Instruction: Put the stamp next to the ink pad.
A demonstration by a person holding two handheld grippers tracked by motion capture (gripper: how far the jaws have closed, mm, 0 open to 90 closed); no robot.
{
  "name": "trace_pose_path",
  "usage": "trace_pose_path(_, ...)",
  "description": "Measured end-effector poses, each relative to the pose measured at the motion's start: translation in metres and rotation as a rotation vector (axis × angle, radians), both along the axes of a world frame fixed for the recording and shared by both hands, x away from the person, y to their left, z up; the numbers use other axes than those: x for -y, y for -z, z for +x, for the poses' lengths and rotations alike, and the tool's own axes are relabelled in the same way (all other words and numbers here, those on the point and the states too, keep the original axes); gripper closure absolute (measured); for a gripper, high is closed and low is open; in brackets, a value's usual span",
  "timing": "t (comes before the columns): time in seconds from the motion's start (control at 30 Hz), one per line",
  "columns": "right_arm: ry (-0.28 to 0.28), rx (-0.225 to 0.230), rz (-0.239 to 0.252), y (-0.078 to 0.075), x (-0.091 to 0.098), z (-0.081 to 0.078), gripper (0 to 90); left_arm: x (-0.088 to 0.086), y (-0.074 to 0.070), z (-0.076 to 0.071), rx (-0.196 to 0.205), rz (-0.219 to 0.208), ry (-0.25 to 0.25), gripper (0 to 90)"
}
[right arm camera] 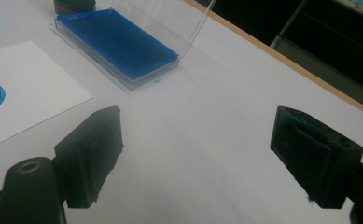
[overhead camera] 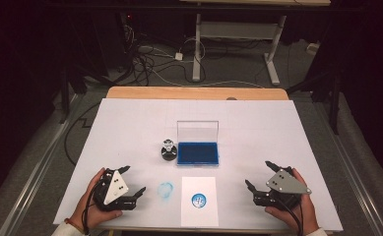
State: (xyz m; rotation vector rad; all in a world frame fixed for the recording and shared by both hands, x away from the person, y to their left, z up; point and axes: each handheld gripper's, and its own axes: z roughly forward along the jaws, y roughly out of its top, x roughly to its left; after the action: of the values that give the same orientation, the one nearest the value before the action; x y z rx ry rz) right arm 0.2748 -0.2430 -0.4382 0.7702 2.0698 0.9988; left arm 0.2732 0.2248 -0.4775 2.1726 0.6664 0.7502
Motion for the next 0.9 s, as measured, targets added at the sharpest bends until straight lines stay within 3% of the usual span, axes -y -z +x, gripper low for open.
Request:
trace_pose_path(0.5, 0.021, 0.000, 0.003, -0.003, 0.004, 0.001, 17.5, -0.003, -0.002, 0.001, 0.003, -0.027, 0.003, 16.5)
trace_pose_path(0.9, 0.041, -0.004, 0.005, -0.001, 0.009, -0.001, 17.6, 0.002, -0.004, 0.007, 0.001, -0.024, 0.012, 16.5)
